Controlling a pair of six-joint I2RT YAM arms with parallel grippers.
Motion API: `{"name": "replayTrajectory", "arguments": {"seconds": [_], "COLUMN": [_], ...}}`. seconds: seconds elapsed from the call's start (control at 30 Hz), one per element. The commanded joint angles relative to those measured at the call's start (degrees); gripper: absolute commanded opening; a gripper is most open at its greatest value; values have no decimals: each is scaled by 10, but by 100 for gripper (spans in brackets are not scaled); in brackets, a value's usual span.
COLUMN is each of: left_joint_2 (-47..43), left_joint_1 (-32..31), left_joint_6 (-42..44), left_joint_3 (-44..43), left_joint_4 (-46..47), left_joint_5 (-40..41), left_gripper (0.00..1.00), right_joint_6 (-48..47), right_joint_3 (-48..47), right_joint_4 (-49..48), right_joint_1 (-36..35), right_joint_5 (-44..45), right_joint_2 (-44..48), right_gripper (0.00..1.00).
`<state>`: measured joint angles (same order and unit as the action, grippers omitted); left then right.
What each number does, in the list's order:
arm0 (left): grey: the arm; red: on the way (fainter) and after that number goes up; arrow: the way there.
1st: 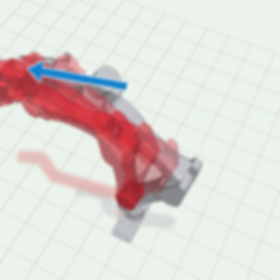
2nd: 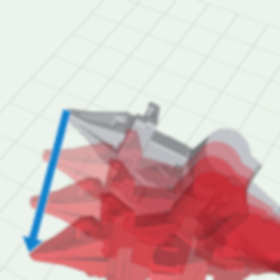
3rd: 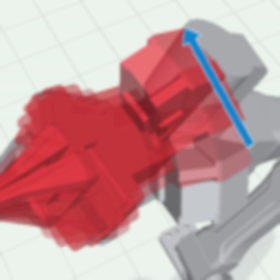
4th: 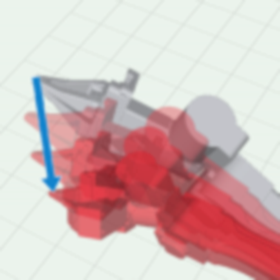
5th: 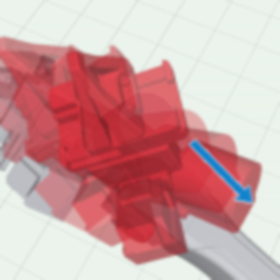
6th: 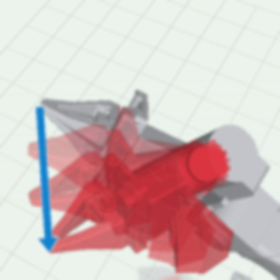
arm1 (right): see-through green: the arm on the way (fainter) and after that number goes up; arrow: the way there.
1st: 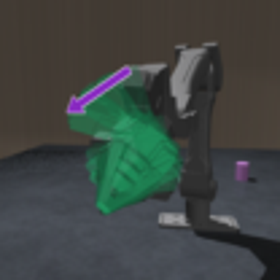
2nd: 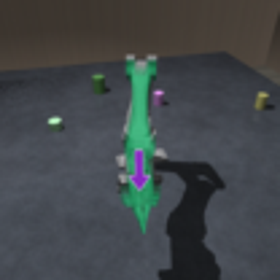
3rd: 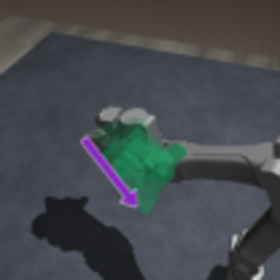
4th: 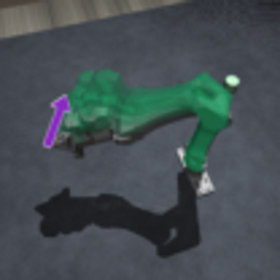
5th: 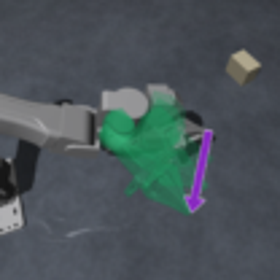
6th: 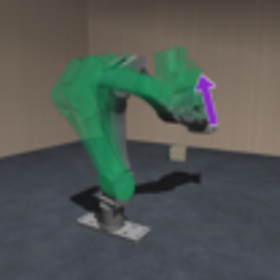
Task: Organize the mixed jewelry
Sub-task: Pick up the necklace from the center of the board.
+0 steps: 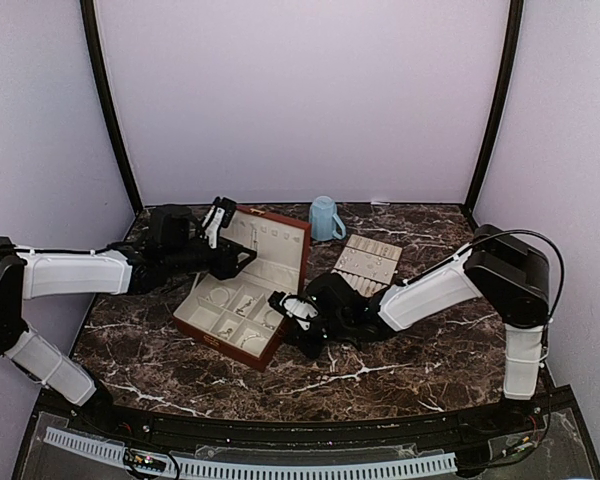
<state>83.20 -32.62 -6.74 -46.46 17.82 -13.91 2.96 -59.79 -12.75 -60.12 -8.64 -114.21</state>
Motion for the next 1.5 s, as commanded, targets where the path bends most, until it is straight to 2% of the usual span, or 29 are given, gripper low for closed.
{"name": "replayTrajectory", "arguments": {"seconds": [0.0,0.27,0.47,0.8,1.03,1.2,1.3,1.47], "left_joint_2": [-31,-50,-59,-30,-15,-10,-3,13], "left_joint_1": [5,6,6,5,5,1,-16,-52], "left_joint_6": [-4,4,39,107,146,119,95,95], "left_joint_3": [12,12,3,-61,-106,-93,-87,-85], "left_joint_4": [13,4,-4,-65,-98,-28,10,39], "left_joint_5": [6,1,-30,-140,-205,-244,-252,-214], "left_gripper": [48,48,48,48,49,50,51,51], "right_joint_6": [0,45,66,68,86,98,104,108], "right_joint_3": [-5,48,47,-15,-56,-73,-82,-88], "right_joint_4": [-27,-72,-20,78,103,103,105,105], "right_joint_1": [-5,-2,0,10,41,70,79,85], "right_joint_5": [25,42,73,99,31,-42,-57,-77], "right_joint_2": [-2,93,161,211,241,250,252,256], "right_gripper": [0,0,0,0,0,0,0,0]}}
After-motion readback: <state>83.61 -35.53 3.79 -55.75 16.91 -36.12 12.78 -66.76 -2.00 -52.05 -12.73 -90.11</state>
